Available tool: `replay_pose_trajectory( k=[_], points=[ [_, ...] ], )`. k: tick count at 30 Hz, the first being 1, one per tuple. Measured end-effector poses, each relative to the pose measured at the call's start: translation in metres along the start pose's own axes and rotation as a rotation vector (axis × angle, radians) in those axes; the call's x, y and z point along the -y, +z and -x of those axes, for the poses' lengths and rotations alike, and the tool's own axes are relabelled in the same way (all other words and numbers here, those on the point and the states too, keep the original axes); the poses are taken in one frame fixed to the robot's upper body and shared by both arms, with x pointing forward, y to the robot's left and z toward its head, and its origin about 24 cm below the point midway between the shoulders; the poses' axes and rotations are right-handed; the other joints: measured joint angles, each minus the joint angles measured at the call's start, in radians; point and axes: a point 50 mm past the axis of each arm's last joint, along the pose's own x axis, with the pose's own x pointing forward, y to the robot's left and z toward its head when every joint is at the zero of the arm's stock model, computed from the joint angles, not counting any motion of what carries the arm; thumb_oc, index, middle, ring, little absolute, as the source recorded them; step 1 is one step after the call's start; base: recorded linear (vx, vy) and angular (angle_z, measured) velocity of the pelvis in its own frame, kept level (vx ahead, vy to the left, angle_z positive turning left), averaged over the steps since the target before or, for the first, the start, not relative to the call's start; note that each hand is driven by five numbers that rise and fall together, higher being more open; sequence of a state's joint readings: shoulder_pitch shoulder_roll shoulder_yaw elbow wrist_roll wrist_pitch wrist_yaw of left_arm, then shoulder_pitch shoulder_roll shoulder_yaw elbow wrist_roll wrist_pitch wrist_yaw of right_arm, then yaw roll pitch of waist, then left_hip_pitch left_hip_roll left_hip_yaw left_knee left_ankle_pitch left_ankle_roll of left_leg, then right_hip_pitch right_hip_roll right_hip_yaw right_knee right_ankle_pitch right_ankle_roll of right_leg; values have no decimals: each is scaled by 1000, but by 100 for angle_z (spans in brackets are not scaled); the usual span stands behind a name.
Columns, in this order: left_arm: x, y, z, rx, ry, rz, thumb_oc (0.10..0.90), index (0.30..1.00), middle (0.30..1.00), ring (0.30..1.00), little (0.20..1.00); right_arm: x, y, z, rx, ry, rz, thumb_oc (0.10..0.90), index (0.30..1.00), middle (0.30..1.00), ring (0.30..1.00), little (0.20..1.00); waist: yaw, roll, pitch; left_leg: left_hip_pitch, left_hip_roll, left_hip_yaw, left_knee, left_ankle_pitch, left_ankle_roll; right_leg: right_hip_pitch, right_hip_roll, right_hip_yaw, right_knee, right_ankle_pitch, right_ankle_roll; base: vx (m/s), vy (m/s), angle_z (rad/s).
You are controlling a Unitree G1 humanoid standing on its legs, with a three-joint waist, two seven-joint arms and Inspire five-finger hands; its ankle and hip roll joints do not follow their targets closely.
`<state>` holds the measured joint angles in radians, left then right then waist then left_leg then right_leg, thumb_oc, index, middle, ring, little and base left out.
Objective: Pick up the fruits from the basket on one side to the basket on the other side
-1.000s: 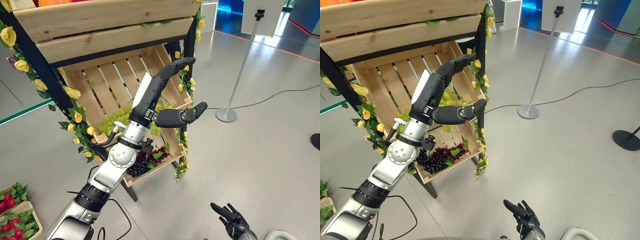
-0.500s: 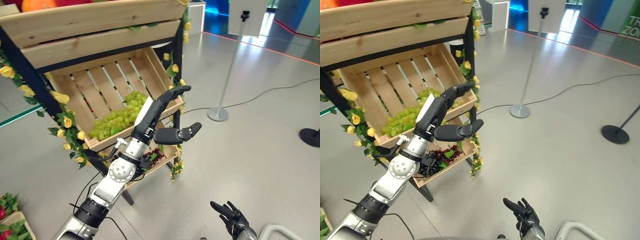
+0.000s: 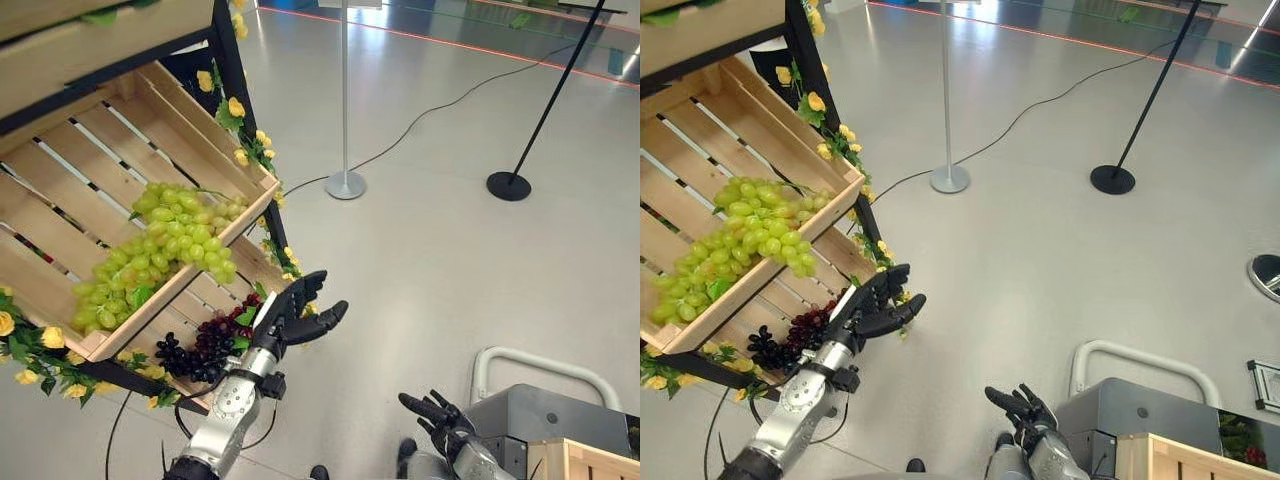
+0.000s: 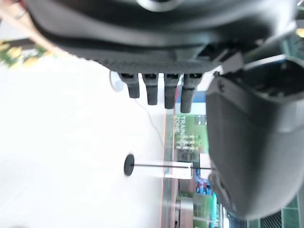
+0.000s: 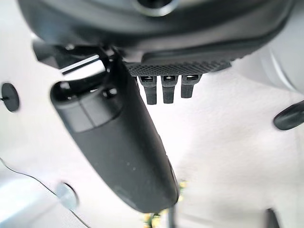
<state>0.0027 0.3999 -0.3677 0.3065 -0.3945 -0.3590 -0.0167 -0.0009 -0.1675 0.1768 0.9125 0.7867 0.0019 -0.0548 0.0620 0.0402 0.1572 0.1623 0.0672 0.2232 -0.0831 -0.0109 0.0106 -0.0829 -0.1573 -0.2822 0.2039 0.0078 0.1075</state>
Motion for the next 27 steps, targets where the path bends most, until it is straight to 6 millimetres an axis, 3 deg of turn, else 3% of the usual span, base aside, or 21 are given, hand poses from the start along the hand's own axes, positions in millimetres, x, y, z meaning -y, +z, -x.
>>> replay_pose_trajectory(
  k=[2,5,7,8,10,12,16,20,27],
  points=[
    [-4,-11,1,-50,18,-17,800,900,900,900,900,-2,3,-2,-1,7,24,800,900,900,900,900,7,-19,-1,0,-12,-3,0,8,-13,82,10,33,-168,-9,22,12,-78,-17],
    [2,-43,13,-184,39,19,800,900,900,900,900,0,6,-3,-7,4,99,800,900,900,900,900,9,-6,-6,13,15,-29,27,12,-21,162,56,53,-294,61,-15,0,-23,-28],
    [8,-59,23,-248,36,33,800,900,900,900,900,4,7,-2,-5,-7,127,800,900,900,900,900,3,-9,-9,7,24,-32,36,13,-25,162,65,58,-295,58,-24,-15,8,-17],
    [14,-69,27,-294,19,38,800,900,900,900,900,10,7,-2,-14,-27,140,800,900,900,900,900,-11,4,-18,7,34,-33,30,8,-33,162,75,55,-295,54,-22,2,11,9],
    [24,-84,35,-372,-18,22,800,900,900,900,900,22,5,-1,-35,-66,158,800,900,900,900,900,-22,18,-32,6,48,-33,23,-6,-72,148,90,55,-295,56,-24,8,16,1],
    [28,-98,44,-455,-36,12,800,900,900,900,900,30,-1,0,-61,-95,180,800,900,900,900,900,-31,7,-33,4,46,-31,21,-6,-73,142,85,59,-295,60,-25,8,21,-8],
    [24,-132,76,-677,-14,-21,800,900,900,900,900,34,-36,6,-187,-124,149,800,900,900,900,900,-43,-24,-65,7,38,-26,15,-8,-68,140,77,64,-295,66,-27,4,9,-3],
    [24,-145,96,-778,-1,-30,800,900,900,900,900,36,-38,7,-195,-93,144,800,900,900,900,900,-42,-14,-77,10,32,-24,13,-10,-63,141,73,71,-298,71,-19,4,2,-1],
    [32,-154,108,-833,27,8,800,900,900,900,900,37,-37,7,-193,-43,142,800,900,900,900,900,-38,21,-113,9,34,-26,11,-11,-61,145,74,70,-298,70,-19,0,0,0]
  ],
)
